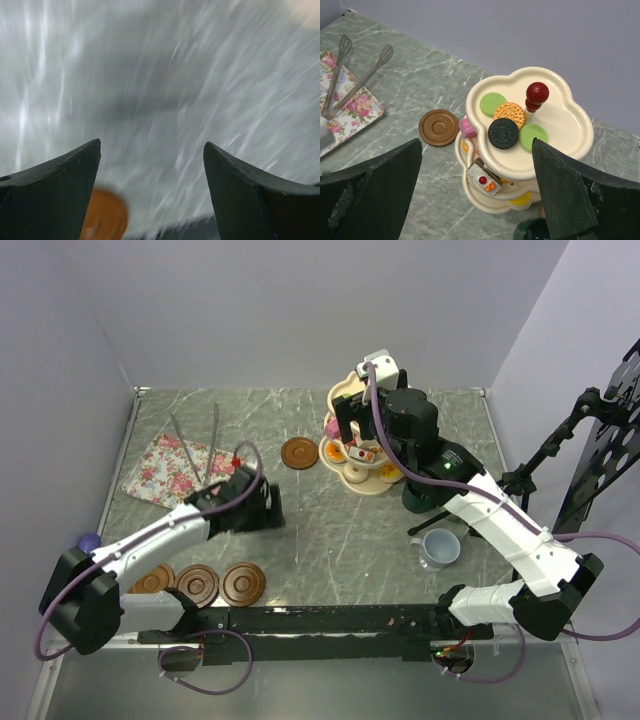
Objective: Serve the afternoon tea
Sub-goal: Move the coaster to the center of the board.
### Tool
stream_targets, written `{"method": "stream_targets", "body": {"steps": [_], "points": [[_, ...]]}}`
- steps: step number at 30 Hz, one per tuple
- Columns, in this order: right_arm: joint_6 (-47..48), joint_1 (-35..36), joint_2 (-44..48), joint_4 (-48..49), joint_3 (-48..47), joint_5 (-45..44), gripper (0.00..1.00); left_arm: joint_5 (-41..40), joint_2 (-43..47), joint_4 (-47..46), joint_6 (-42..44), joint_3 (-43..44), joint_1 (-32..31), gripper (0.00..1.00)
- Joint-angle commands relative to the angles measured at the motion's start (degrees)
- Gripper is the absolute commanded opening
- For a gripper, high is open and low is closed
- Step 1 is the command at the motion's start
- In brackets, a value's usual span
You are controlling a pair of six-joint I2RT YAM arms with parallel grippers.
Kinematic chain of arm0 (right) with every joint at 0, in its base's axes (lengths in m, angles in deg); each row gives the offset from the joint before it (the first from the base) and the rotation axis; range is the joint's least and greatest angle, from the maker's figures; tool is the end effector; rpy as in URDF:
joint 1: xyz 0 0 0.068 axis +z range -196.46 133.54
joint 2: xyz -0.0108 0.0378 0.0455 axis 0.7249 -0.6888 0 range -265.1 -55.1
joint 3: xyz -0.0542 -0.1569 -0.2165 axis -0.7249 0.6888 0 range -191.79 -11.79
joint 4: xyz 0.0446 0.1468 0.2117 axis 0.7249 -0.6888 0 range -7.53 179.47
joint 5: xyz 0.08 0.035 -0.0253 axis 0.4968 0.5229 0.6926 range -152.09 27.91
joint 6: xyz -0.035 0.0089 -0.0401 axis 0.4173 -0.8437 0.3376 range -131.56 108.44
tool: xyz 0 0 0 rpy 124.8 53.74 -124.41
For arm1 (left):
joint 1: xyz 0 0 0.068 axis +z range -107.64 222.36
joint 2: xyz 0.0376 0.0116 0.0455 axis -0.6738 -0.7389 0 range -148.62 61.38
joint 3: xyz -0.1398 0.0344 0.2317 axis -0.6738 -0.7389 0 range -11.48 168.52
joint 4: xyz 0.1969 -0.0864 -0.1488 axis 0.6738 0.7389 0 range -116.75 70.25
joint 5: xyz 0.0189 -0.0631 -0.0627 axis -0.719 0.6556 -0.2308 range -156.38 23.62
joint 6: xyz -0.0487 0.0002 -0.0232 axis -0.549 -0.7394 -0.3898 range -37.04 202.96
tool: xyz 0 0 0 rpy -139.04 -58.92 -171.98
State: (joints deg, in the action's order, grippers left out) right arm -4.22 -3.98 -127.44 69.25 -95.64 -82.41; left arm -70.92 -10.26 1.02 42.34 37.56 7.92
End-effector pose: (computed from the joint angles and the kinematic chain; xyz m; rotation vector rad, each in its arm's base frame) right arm 0.2106 0.1760 0.4565 -0.4778 1.6477 0.1498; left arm 0.2127 -0.1424 0.2408 -0.1707 2.5007 -0.4713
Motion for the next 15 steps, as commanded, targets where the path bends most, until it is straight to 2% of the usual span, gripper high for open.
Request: {"method": "stream_targets", "body": {"steps": [1, 6, 9, 15], "points": [[-1.9, -0.3, 1.2, 1.9, 0.0, 2.0, 0.96, -1.7, 7.5, 8.9, -10.6, -7.2, -6.2, 0.88], [-4.0, -0.3, 1.1, 1.9, 0.7, 3.1, 0.96, 1.5, 13.1, 9.5, -16.7, -12.6, -12.5, 0.87], [-5.1, -0.3, 1.1, 1.4, 0.7, 3.7, 0.96, 2.6, 11.4, 11.5, -17.4, -13.5, -13.8, 0.87], [-5.7, -0.2, 2.2, 0.8, 1.6, 2.7, 0.95, -2.3, 6.1, 19.1, -22.2, -12.4, -18.3, 0.87]]}}
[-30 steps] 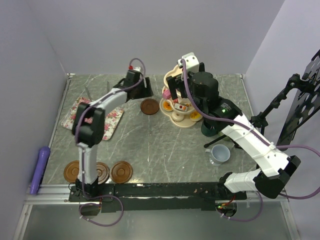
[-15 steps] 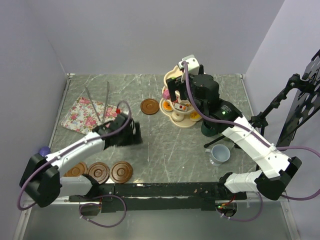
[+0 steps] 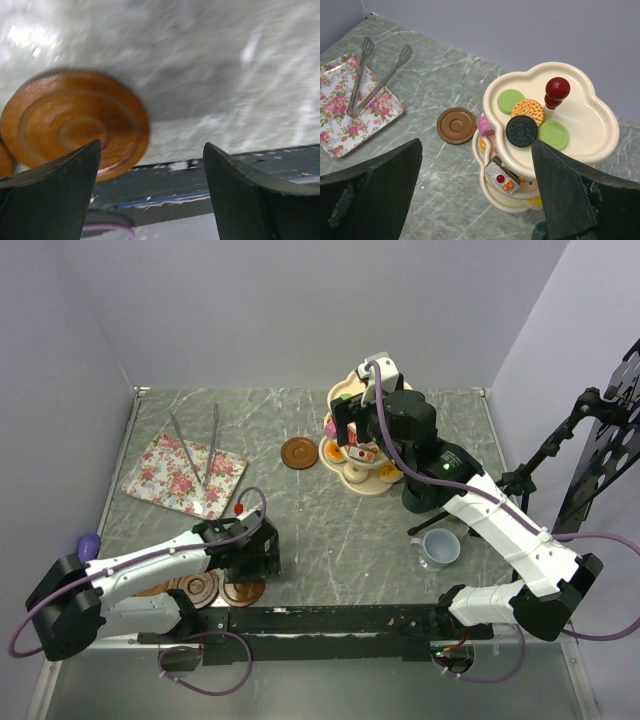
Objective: Serve the afternoon tea
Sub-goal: Move the coaster to the center of the board.
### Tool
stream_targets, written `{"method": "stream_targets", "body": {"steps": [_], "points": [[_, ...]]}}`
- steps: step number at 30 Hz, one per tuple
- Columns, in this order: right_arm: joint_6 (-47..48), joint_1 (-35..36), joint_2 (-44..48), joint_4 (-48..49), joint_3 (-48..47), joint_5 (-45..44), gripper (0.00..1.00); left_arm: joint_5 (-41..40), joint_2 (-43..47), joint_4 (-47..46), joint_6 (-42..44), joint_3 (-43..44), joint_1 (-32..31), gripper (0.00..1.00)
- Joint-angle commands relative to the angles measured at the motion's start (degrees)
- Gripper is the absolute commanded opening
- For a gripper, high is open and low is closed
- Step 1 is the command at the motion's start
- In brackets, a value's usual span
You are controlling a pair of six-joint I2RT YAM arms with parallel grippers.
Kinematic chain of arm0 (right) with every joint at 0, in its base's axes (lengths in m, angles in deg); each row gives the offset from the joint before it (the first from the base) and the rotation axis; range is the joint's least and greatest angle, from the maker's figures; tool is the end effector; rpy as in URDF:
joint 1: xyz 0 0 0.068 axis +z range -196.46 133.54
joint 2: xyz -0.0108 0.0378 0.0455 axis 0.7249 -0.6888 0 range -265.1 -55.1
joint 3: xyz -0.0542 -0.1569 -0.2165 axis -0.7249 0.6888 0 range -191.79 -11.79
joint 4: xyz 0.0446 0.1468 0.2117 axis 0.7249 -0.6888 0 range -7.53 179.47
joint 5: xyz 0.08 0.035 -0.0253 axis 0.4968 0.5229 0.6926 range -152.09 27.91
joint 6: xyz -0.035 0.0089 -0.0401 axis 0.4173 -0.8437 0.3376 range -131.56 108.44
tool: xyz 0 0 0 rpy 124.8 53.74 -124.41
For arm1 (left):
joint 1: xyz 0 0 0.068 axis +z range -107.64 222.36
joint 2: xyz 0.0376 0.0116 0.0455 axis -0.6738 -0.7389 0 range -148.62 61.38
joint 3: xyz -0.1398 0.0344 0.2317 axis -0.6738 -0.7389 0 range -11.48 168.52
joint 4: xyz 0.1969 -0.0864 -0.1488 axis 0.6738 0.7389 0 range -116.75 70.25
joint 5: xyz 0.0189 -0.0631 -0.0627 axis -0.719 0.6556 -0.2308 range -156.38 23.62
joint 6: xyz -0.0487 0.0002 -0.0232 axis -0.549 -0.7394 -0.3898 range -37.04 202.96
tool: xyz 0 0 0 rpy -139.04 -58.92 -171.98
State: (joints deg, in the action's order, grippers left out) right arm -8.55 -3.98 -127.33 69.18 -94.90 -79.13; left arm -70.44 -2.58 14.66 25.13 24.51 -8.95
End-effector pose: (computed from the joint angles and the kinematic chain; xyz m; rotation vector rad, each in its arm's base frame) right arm 0.2101 0.1782 0.4524 -0.4638 1.6710 0.2501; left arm 0.1190 -0.1445 0.1861 -0.1805 2.8478 -0.3642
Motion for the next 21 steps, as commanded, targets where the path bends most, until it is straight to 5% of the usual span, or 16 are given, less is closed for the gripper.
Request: {"method": "stream_targets", "body": {"steps": [1, 9, 21], "points": [[-1.4, -0.2, 2.3, 0.8, 1.1, -0.8, 0.96, -3.1, -2.0, 5.5, -5.6, 0.6, -1.5, 0.87], [-1.5, -0.2, 3.6, 0.6, 2.3, -1.9, 0.95, -2.2, -8.7, -7.9, -1.4, -0.4, -1.6, 0.89], [0.5, -0.2, 3.8, 0.4, 1.3, -2.9, 0.95, -1.7, -33.0, -19.5, 17.3, 19.3, 2.0, 0.87]]}}
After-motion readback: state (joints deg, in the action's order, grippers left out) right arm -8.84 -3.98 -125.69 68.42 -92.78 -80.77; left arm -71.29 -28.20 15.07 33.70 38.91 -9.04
